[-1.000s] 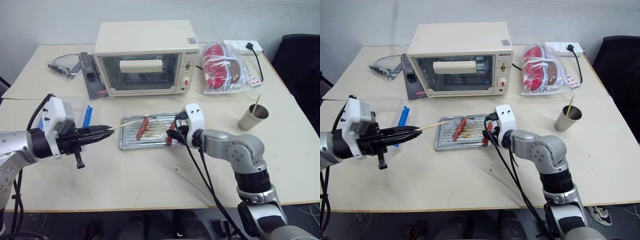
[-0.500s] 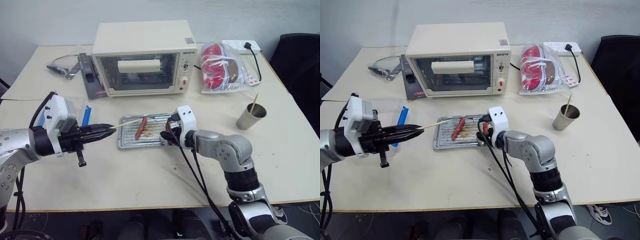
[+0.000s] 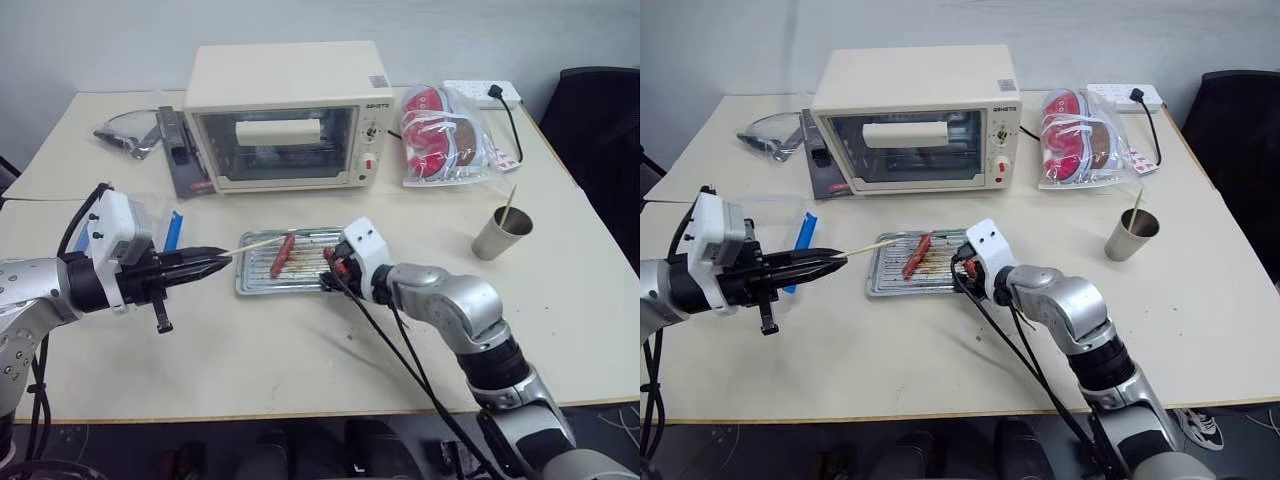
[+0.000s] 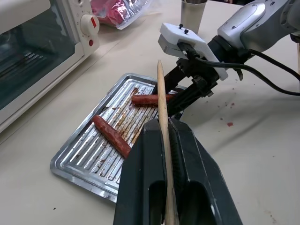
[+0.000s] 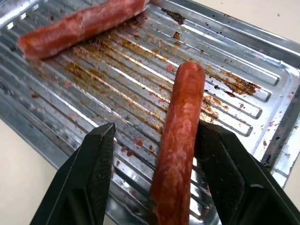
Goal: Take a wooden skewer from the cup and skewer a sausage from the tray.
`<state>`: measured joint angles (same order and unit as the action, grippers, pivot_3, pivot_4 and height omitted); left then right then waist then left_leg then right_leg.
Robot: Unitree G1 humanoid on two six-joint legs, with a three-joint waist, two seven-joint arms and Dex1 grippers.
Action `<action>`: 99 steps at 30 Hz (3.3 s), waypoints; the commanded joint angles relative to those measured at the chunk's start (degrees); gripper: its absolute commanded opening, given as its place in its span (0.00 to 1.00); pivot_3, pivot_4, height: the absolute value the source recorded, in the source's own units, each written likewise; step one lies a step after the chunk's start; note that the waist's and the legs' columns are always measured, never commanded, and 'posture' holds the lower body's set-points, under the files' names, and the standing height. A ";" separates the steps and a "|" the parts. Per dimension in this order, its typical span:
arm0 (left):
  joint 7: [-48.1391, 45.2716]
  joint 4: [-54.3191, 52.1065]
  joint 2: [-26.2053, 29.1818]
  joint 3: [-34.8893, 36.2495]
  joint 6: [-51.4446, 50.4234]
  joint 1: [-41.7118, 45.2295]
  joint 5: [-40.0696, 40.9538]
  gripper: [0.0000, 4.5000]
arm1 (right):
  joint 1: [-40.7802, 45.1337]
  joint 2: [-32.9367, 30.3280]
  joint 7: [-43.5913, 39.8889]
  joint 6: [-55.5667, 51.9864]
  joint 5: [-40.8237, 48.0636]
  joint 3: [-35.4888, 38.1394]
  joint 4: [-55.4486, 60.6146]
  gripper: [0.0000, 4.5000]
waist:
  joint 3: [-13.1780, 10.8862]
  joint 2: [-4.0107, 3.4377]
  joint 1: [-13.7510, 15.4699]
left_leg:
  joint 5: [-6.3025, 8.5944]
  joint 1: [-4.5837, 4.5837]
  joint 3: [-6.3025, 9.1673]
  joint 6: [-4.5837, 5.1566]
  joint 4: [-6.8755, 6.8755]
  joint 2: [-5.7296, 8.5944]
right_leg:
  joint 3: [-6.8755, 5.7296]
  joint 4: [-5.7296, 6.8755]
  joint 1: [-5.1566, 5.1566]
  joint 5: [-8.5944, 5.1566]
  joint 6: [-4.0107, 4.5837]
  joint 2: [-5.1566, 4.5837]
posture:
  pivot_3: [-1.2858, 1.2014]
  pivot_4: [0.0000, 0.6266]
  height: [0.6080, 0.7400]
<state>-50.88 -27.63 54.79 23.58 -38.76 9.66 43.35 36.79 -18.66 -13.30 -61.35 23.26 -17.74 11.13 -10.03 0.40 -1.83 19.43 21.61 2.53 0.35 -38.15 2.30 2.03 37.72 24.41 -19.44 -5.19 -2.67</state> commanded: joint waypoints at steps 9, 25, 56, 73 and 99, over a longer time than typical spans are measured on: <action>-0.71 0.97 -0.42 -0.62 2.61 0.37 -1.02 0.00 | -0.93 0.00 -3.38 1.81 -4.95 0.22 -0.44 0.34 | 0.00 0.00 -0.02 | 0.00 0.00 0.00 -0.01 -0.01 0.00 | 0.00 0.02 0.01 0.00 0.00 0.00 | 0.52 0.24 1.00; -1.05 1.59 -0.24 -1.01 3.37 0.53 -1.59 0.00 | -1.96 0.90 -5.33 2.27 -7.74 0.05 -0.17 0.08 | 0.02 0.03 -0.03 | -0.01 0.00 0.00 -0.02 -0.03 0.00 | -0.01 0.06 0.01 0.00 0.00 0.00 | 0.52 0.24 1.00; -13.02 9.64 -1.07 -16.35 1.69 16.87 -2.43 0.00 | -5.80 -32.16 -35.83 74.88 -23.24 8.25 6.51 0.08 | 0.00 0.05 0.26 | 0.00 0.12 -0.06 0.02 -0.45 0.04 | 0.00 0.10 0.03 0.00 0.00 0.00 | 0.52 0.24 1.00; -15.90 13.28 -2.50 -18.56 4.30 20.59 -5.78 0.00 | -9.11 -31.60 -36.52 78.45 -26.34 11.22 8.13 0.08 | 0.01 0.05 0.32 | 0.05 0.43 0.04 0.09 -0.90 0.04 | -0.08 0.24 0.14 0.00 0.00 0.01 | 0.52 0.24 1.00; -16.81 15.10 -3.58 -19.26 5.69 22.42 -7.91 0.00 | -11.07 -28.50 -35.55 77.04 -29.43 11.05 11.76 0.08 | 0.01 0.05 0.31 | 0.05 0.47 0.06 0.09 -0.98 0.04 | -0.11 0.35 0.16 0.00 0.00 0.01 | 0.52 0.24 1.00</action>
<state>-67.36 -12.60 50.21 2.11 -34.29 31.17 35.79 25.72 -46.68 -49.25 14.92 -6.24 -8.47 21.38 -10.02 0.45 -1.52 19.48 22.08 2.58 0.44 -39.13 2.34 1.93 38.07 24.57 -19.43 -5.18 -2.66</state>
